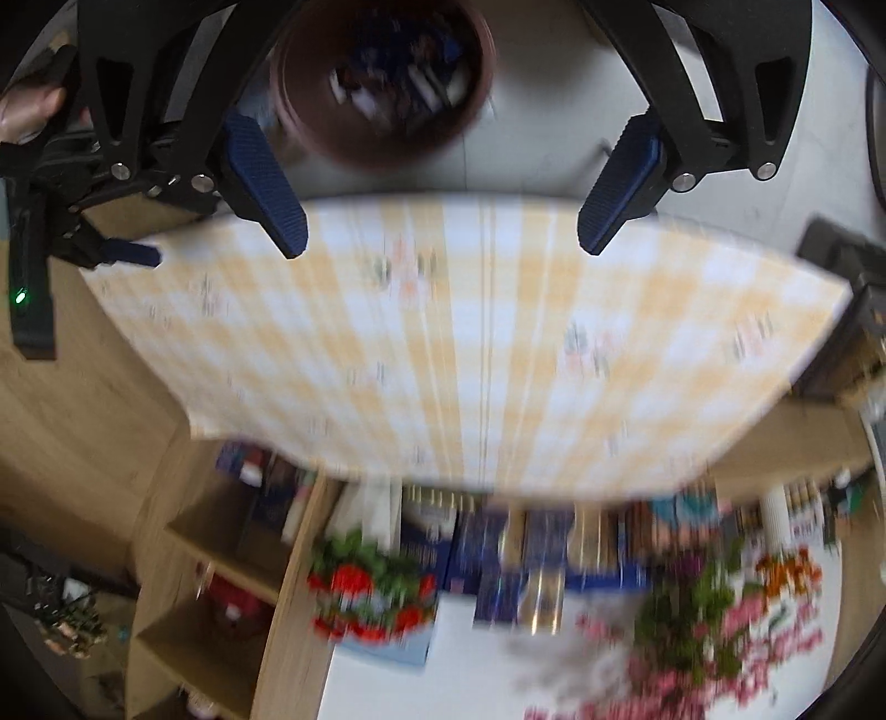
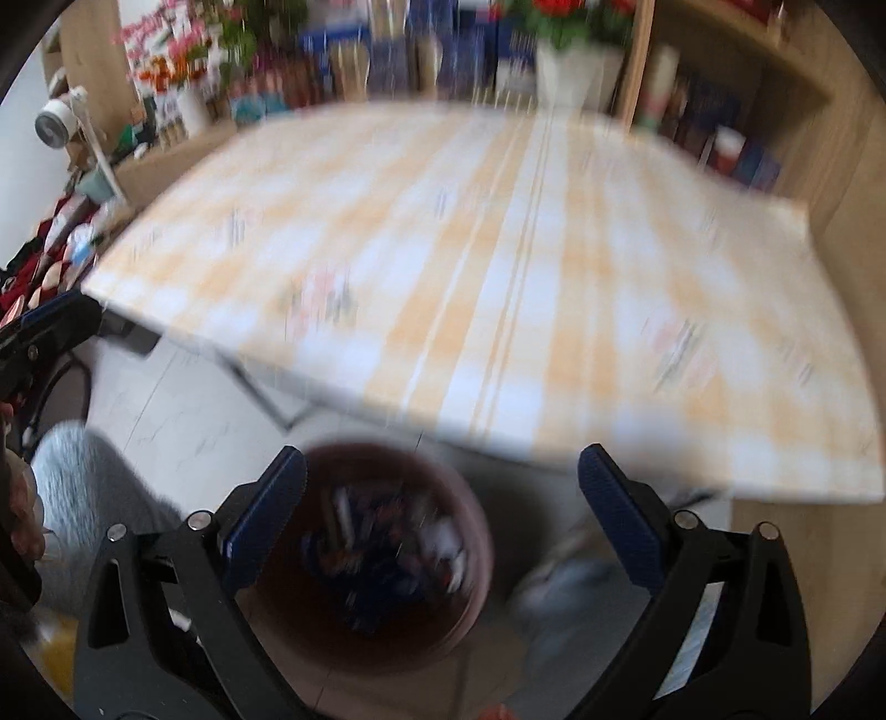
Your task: Collect trash
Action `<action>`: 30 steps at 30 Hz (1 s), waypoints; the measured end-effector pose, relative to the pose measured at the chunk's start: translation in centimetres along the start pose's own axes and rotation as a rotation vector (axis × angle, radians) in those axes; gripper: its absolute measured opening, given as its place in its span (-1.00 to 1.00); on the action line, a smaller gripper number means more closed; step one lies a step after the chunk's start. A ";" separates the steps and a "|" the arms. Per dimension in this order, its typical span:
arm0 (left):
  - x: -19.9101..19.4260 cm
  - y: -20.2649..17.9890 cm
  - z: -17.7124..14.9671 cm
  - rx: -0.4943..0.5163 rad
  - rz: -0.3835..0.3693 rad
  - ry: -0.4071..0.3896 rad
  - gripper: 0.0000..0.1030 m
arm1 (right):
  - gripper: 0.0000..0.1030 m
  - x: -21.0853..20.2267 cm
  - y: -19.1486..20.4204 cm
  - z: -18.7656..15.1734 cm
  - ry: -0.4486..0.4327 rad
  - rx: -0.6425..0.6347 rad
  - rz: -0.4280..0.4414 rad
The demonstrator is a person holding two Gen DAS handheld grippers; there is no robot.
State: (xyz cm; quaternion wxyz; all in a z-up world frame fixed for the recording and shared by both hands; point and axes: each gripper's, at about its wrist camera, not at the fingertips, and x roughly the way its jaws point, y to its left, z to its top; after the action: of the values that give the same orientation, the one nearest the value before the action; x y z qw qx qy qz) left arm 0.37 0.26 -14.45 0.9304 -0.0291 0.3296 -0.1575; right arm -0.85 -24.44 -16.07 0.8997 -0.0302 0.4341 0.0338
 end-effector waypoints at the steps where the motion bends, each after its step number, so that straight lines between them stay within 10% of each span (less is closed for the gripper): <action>1: -0.3 -0.1 0.7 0.006 0.007 -0.020 0.88 | 0.88 -1.1 -0.3 1.2 -0.044 0.000 -0.014; 13: -7.0 -2.6 10.4 0.102 0.059 -0.268 0.88 | 0.89 -11.0 -3.0 9.6 -0.350 0.068 -0.084; 30: -9.4 -3.4 11.3 0.142 0.182 -0.338 0.88 | 0.89 -12.8 -1.7 9.4 -0.364 0.044 -0.028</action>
State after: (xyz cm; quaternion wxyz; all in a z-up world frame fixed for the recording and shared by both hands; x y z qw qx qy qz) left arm -0.41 -0.65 0.58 0.9826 0.0407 0.1583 -0.0884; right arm -1.37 -25.75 -0.19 0.9643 -0.0098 0.2643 0.0166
